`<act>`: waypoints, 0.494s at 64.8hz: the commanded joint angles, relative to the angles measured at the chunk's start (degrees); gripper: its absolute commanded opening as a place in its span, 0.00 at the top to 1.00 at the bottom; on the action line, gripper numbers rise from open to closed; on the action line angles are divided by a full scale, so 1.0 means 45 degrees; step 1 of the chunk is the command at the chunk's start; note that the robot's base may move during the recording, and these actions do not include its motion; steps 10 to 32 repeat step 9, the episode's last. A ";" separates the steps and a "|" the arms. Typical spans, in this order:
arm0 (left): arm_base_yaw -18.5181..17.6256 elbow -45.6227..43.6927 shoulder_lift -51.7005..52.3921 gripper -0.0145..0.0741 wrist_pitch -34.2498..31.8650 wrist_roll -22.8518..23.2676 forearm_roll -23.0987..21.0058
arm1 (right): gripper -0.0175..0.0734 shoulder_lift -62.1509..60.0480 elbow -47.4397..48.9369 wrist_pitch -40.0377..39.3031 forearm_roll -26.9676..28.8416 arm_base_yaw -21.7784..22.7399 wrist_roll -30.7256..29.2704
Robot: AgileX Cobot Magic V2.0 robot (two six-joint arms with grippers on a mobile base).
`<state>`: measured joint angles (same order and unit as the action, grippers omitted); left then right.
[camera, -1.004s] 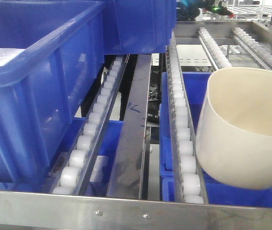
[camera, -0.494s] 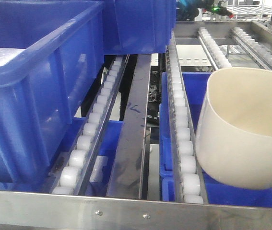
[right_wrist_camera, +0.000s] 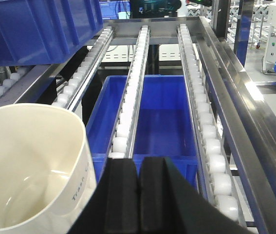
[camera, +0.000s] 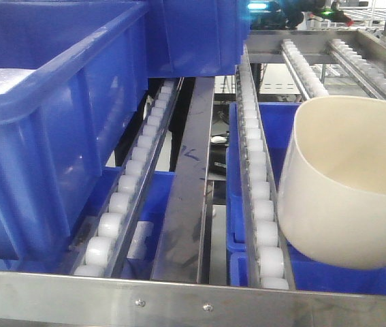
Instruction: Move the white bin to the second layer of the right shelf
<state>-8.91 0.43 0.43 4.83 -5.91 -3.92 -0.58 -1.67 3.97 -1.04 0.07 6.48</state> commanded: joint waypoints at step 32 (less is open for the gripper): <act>-0.0047 0.0468 0.0178 0.74 -0.1074 0.0045 -0.0070 | 0.75 -0.0264 0.0195 -0.1107 0.0005 0.0072 -0.0091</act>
